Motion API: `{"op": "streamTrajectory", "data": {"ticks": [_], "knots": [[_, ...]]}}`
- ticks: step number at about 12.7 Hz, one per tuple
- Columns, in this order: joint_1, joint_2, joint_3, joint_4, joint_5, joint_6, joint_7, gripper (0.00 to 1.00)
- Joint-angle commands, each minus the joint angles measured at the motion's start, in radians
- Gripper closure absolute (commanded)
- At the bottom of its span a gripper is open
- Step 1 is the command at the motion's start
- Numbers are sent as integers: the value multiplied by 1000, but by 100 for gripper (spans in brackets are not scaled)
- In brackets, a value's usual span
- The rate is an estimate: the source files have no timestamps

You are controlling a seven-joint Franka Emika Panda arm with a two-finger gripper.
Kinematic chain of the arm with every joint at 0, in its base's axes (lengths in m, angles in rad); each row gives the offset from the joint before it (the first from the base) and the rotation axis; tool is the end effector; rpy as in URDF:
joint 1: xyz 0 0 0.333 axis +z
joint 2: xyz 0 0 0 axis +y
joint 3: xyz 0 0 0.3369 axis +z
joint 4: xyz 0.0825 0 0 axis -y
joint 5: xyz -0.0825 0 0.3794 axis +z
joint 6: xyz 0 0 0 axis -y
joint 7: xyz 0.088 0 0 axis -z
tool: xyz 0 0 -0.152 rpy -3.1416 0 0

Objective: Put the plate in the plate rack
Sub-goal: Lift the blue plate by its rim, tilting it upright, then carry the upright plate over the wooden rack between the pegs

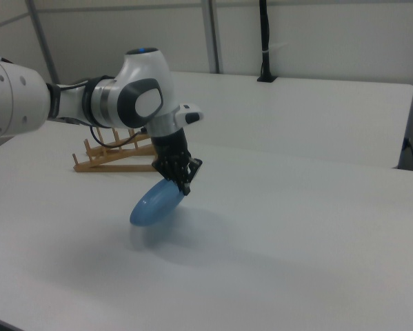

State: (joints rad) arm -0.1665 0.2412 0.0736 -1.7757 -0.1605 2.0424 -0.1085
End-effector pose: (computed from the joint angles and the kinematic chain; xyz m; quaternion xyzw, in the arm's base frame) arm 0.6264 -0.0763 0.4027 0.9970 0.0421 0.0069 0.0642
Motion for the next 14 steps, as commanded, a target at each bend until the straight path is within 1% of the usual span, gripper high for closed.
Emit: {"op": "streamTrajectory", "data": {"ticks": [1, 4, 6, 7, 8, 9, 10, 11, 12, 13, 14], "knots": [[1, -23, 18, 54, 9, -36, 27, 100], [8, -46, 34, 166, 45, -34, 35, 100], [8, -49, 72, 231, 27, -28, 93, 100], [8, -51, 90, 257, 3, -25, 134, 100], [8, -54, 107, 271, -46, -22, 180, 100], [8, -65, 132, 280, -118, -13, 249, 100], [10, -71, 178, 285, -198, 4, 321, 100], [10, -71, 231, 285, -317, 12, 436, 100], [19, -65, 282, 283, -464, 12, 596, 100], [50, -53, 316, 280, -602, 10, 783, 100], [74, -40, 319, 280, -676, 10, 903, 100]]}}
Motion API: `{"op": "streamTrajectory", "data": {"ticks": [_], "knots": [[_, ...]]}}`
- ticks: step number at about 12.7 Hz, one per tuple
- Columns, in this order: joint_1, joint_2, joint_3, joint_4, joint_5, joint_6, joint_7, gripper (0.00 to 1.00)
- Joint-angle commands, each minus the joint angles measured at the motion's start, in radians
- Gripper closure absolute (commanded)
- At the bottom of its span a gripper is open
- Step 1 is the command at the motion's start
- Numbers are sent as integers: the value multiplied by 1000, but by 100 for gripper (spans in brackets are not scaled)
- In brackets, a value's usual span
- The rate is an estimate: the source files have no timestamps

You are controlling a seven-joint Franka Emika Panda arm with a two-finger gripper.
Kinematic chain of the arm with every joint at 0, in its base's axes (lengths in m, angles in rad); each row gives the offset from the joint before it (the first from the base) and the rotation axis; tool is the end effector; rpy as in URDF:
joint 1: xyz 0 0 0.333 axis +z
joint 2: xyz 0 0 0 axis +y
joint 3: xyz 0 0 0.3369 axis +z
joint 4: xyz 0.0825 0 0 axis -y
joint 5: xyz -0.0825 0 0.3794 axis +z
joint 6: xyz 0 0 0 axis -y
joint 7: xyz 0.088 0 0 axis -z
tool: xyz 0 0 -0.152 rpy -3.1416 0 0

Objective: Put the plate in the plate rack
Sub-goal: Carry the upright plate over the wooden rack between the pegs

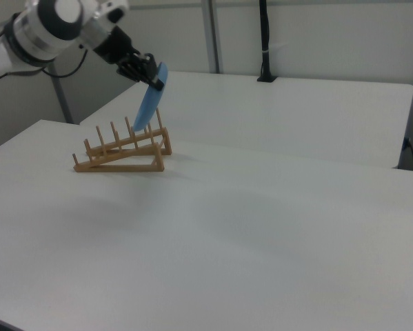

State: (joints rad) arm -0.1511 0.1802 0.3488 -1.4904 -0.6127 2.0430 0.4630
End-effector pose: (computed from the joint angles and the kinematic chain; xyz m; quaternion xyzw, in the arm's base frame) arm 0.6648 0.0566 0.6048 0.9463 -0.0501 0.2582 0.1879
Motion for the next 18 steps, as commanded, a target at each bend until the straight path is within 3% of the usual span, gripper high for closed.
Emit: {"op": "streamTrajectory", "data": {"ticks": [1, 4, 6, 11, 15, 18], "knots": [[88, 36, 44, -5, -284, 9, 427, 100], [182, 97, 42, -2, -468, -1, 688, 100], [215, 126, 38, 2, -566, -3, 793, 100], [289, 220, -16, 64, -714, -4, 968, 100], [323, 294, -21, 61, -872, -41, 1117, 100], [332, 311, -21, 56, -892, -43, 1160, 100]]}}
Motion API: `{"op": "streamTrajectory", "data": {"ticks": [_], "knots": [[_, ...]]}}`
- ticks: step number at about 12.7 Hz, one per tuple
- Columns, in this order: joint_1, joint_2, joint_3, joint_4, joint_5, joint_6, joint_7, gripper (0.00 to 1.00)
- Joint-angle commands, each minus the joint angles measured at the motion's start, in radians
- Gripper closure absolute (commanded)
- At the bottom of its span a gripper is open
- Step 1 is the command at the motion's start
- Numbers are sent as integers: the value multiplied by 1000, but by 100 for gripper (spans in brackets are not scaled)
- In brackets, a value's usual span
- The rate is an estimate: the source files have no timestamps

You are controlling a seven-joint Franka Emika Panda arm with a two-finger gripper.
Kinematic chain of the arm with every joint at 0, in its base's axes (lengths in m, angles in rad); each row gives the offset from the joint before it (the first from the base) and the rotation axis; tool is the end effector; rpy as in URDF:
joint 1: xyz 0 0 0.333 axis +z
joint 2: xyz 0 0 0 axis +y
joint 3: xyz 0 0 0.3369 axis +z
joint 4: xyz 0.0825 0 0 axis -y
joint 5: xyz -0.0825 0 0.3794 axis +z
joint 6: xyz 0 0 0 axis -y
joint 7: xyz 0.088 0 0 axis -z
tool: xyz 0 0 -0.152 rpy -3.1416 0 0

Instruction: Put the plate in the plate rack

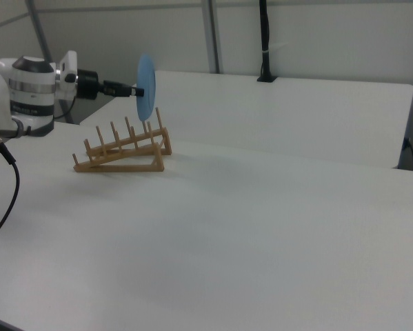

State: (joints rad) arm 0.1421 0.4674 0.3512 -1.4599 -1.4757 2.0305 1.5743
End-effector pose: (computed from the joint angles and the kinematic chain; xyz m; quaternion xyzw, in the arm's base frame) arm 0.7172 0.2183 0.4832 0.8003 -0.1992 0.5128 0.2384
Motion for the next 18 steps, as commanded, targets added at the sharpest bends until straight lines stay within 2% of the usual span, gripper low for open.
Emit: {"op": "streamTrajectory", "data": {"ticks": [1, 5, 9, 10, 11, 12, 13, 18], "knots": [[47, 31, -23, 24, -35, -33, 52, 100], [70, 77, -23, 10, -110, -98, 108, 100], [77, 91, -23, 4, -118, -99, 119, 100], [77, 89, -23, -2, -117, -99, 121, 88], [77, 89, -23, -6, -115, -99, 125, 58], [73, 89, -23, -7, -117, -99, 142, 37], [71, 89, -23, -7, -118, -99, 153, 1], [64, 80, -21, -2, -109, -99, 154, 0]]}}
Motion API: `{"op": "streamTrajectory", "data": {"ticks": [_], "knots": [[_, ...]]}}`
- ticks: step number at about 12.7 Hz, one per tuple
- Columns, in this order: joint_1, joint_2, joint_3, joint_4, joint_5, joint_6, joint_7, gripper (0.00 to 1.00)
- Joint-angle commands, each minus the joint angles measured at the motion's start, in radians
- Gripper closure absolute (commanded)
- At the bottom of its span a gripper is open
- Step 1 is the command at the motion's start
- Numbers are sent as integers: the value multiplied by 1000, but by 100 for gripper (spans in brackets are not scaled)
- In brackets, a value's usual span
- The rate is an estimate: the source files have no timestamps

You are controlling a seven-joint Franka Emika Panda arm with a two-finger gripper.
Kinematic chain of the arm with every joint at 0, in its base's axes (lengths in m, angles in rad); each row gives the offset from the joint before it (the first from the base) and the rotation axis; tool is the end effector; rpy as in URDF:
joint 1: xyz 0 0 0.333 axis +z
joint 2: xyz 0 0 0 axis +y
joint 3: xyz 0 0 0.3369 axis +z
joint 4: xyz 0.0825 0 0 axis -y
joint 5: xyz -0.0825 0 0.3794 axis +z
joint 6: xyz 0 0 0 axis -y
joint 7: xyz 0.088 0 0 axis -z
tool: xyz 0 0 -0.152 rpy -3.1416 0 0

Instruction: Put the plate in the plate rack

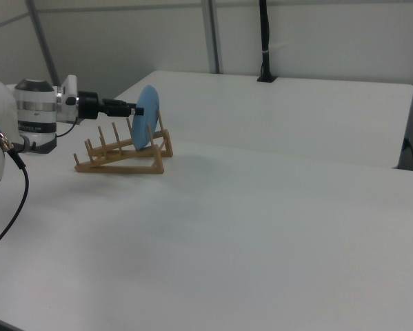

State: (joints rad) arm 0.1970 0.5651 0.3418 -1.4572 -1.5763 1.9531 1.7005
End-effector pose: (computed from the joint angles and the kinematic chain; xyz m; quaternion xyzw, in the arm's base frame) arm 0.7210 0.2408 0.4210 0.7842 -0.2042 0.5254 0.2595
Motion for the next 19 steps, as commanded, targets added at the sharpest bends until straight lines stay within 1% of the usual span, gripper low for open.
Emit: {"op": "streamTrajectory", "data": {"ticks": [1, 2, 3, 4, 6, 7, 8, 11, 12, 13, 14, 16, 17, 19], "knots": [[-2, -39, -7, -2, 4, -20, 25, 0], [-20, -72, -4, 0, 74, -11, 18, 0], [-33, -115, -4, 0, 182, -6, -11, 0], [-40, -154, -4, 0, 296, -5, -89, 0], [-48, -198, -4, 1, 459, -8, -218, 0], [-71, -235, -4, 1, 592, -8, -292, 0], [-85, -272, -4, 0, 707, -11, -353, 0], [-126, -345, -9, -9, 940, -20, -456, 0], [-146, -388, -18, -31, 1049, -22, -513, 0], [-160, -418, -35, -43, 1125, -32, -550, 0], [-162, -451, -77, -54, 1241, -69, -618, 0], [-157, -481, -128, -57, 1358, -138, -735, 0], [-156, -491, -150, -60, 1401, -169, -786, 0], [-149, -525, -191, -86, 1464, -213, -864, 0]]}}
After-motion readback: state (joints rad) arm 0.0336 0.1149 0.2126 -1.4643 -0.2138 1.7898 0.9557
